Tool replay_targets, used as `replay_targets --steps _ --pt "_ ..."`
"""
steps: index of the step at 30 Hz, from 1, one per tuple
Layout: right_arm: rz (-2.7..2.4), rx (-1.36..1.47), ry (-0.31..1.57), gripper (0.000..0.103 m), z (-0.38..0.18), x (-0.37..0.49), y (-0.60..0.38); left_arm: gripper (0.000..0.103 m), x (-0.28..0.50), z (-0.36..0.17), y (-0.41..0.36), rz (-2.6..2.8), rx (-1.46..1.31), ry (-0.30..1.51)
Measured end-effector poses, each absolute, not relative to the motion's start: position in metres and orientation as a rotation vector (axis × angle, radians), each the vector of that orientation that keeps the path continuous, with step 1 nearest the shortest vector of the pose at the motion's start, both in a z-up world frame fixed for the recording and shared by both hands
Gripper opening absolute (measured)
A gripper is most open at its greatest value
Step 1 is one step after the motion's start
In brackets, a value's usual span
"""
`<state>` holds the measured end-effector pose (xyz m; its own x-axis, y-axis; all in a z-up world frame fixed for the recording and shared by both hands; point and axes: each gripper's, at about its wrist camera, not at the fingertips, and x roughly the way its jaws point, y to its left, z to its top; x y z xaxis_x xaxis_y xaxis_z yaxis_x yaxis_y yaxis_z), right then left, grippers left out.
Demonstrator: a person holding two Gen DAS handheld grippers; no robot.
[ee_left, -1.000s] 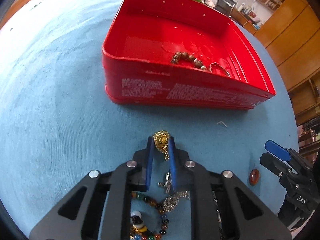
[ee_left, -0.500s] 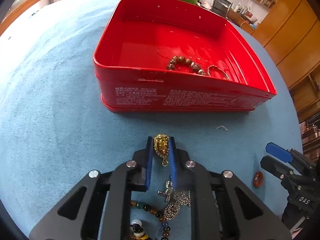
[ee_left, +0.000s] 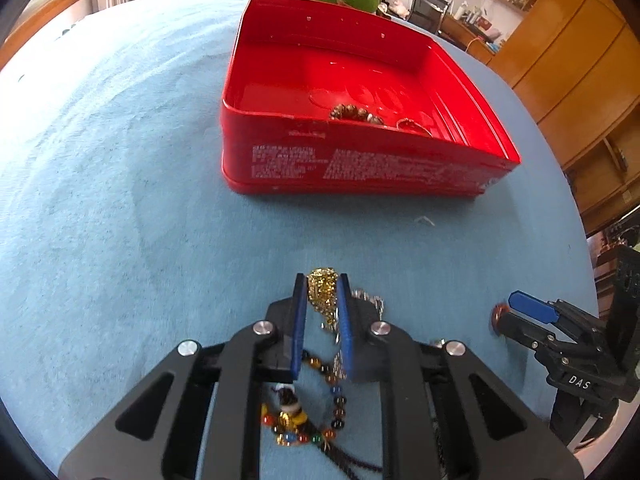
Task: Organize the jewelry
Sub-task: 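Grasp the gold pendant with the left tool, then grasp the dark red ring with the right tool, then lower the pendant into the red tin while the right tool drops the ring there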
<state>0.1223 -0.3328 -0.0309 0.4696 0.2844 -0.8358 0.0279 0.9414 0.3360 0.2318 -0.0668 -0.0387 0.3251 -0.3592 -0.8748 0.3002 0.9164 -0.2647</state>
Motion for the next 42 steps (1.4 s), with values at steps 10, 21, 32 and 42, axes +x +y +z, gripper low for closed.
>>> replay_targets --steps 10,21,32,42 --pt "0.086 0.237 1.082 0.041 -0.036 0.117 -0.326 0.013 0.219 -0.042 -0.055 -0.436 -0.065 1.172" --pt "0.062 0.214 1.048 0.029 -0.029 0.108 -0.322 0.013 0.217 -0.034 -0.052 -0.442 -0.071 1.153" --pt "0.083 0.178 1.044 0.029 -0.011 0.121 -0.305 0.013 0.21 -0.024 -0.038 -0.442 -0.078 1.123" --pt "0.094 0.193 1.078 0.029 -0.027 0.127 -0.305 0.013 0.225 -0.047 -0.035 -0.398 -0.074 1.193"
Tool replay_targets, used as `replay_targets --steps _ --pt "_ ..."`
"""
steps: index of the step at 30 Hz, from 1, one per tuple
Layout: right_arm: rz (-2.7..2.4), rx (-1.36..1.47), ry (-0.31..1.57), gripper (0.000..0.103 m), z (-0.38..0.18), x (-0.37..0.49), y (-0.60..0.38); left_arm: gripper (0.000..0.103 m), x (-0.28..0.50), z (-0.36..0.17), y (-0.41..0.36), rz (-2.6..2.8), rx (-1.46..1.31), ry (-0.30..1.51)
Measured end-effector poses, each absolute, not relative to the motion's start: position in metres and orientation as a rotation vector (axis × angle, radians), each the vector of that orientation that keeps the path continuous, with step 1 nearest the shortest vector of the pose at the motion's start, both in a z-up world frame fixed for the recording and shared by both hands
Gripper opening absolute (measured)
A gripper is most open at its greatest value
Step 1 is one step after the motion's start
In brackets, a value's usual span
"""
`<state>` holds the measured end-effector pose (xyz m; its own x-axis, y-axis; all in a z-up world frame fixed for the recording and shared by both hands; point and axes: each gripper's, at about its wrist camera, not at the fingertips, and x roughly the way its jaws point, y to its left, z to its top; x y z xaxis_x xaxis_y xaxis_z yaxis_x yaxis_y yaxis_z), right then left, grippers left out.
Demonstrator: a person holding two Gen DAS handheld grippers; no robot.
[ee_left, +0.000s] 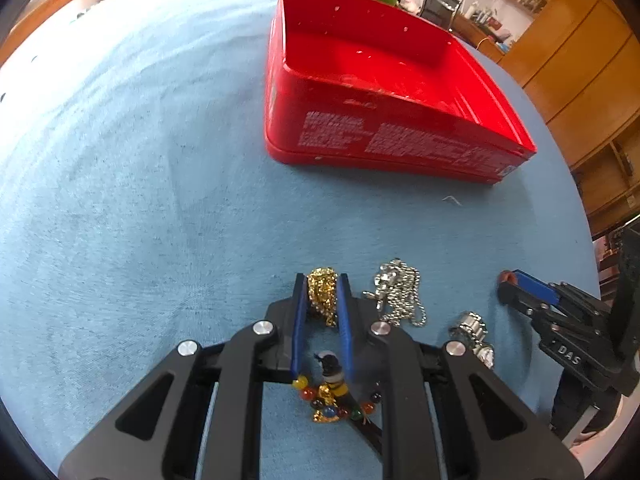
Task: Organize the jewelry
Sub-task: 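Lower the pendant into the red tin while the right tool drops the ring there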
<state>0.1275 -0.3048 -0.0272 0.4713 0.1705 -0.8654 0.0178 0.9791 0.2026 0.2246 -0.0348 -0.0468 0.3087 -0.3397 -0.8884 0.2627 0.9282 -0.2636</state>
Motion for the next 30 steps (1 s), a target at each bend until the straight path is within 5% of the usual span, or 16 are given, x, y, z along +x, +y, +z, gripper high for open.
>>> replay_targets --steps 20,30 --pt "0.119 0.185 0.922 0.029 0.058 0.187 -0.307 0.013 0.243 0.034 -0.058 -0.44 -0.053 1.032" --pt "0.105 0.236 0.923 0.029 0.047 0.252 -0.307 0.013 0.296 0.033 -0.086 -0.437 -0.074 1.019"
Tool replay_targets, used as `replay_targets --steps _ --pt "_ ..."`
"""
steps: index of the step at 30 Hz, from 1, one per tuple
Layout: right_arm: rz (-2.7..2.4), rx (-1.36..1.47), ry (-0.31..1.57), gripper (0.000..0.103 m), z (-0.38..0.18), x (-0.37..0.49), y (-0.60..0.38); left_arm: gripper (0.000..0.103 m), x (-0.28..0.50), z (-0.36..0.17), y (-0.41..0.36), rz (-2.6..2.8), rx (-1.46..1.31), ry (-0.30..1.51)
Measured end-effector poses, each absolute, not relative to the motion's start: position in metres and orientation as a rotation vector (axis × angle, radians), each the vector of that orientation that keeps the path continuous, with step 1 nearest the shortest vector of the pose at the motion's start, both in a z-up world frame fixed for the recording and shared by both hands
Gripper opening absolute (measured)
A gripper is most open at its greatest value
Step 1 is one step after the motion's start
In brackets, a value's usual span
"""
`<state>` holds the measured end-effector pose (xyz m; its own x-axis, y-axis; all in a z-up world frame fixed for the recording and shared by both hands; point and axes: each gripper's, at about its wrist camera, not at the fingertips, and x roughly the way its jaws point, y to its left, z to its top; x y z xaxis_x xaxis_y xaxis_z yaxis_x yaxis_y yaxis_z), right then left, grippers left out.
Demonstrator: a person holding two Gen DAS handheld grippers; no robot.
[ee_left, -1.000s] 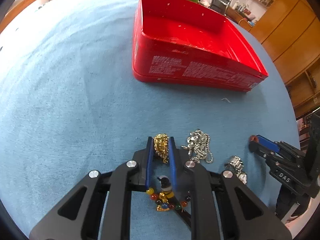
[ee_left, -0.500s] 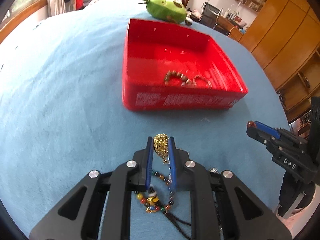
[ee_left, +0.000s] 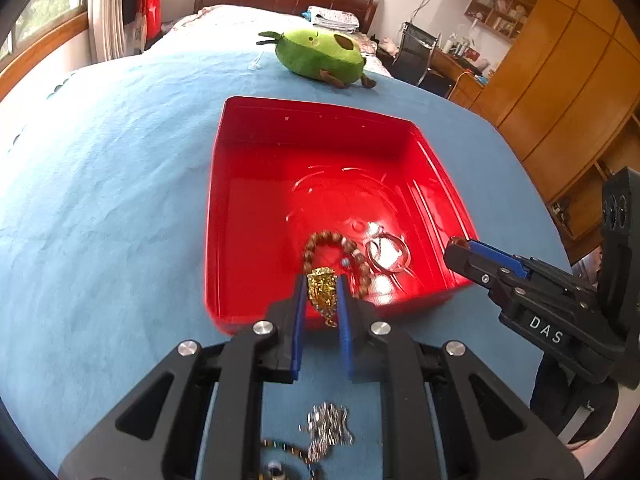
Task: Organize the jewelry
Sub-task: 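Lower the pendant into the red tin while the right tool drops the ring there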
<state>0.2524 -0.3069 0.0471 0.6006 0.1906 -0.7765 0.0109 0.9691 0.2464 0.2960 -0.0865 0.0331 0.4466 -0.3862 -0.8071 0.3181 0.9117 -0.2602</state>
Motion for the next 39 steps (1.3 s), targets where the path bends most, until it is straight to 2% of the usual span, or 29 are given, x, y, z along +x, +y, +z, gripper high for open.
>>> replay_targets --steps 21,23,24,30,39 --pt "0.049 0.179 0.979 0.03 0.011 0.328 -0.304 0.014 0.371 -0.008 -0.107 -0.39 -0.062 1.098" --pt "0.047 0.171 0.975 0.031 0.01 0.332 -0.303 0.017 0.377 -0.008 -0.109 -0.388 -0.069 1.1" --pt "0.048 0.175 0.961 0.034 0.011 0.333 -0.303 0.026 0.378 -0.008 -0.108 -0.384 -0.074 1.097" --pt "0.057 0.205 0.931 0.035 0.019 0.324 -0.311 0.035 0.368 0.006 -0.1 -0.392 -0.098 1.063" --pt "0.082 0.224 0.871 0.035 0.046 0.299 -0.313 0.035 0.34 0.032 -0.088 -0.375 -0.091 0.995"
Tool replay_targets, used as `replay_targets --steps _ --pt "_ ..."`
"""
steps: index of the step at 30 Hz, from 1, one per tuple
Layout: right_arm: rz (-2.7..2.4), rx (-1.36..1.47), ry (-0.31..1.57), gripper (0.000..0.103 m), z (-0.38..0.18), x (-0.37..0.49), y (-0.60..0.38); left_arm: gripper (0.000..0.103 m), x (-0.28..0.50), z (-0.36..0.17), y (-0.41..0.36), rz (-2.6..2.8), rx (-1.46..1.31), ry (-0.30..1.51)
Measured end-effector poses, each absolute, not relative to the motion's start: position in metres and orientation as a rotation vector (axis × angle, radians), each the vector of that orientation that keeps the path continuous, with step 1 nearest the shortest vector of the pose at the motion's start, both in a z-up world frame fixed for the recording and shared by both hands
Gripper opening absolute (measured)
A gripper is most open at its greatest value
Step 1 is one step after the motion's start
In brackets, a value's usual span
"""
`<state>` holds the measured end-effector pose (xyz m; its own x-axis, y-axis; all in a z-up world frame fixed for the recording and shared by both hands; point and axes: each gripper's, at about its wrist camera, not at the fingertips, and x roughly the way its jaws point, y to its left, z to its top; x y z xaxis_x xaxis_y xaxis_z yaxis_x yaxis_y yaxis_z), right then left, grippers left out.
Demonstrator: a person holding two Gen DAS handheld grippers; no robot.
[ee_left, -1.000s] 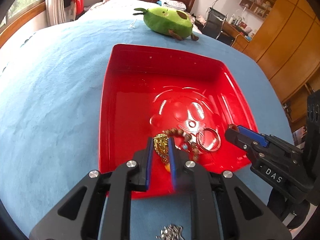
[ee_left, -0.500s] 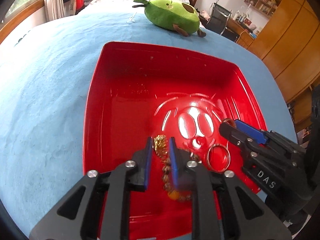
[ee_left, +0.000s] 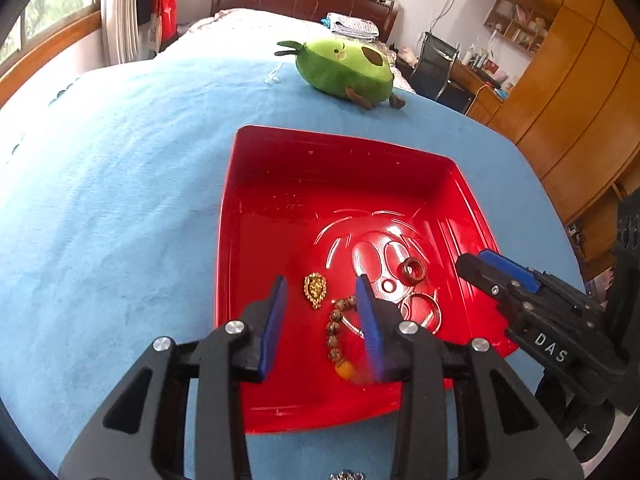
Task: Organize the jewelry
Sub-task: 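Lower the pendant into the red tin while the right tool drops the ring there, then withdraw both open tools back toward the remaining jewelry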
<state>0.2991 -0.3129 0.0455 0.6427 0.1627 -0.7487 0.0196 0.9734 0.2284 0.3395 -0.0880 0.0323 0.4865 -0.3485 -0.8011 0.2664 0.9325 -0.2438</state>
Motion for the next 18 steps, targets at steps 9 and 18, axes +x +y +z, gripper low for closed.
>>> replay_targets --steps 9,18 --pt "0.102 0.211 0.856 0.035 0.057 0.285 -0.305 0.042 0.317 0.053 -0.081 -0.377 -0.085 0.959" --pt "0.11 0.204 0.853 0.035 0.063 0.257 -0.306 0.058 0.279 0.059 -0.059 -0.346 -0.067 0.941"
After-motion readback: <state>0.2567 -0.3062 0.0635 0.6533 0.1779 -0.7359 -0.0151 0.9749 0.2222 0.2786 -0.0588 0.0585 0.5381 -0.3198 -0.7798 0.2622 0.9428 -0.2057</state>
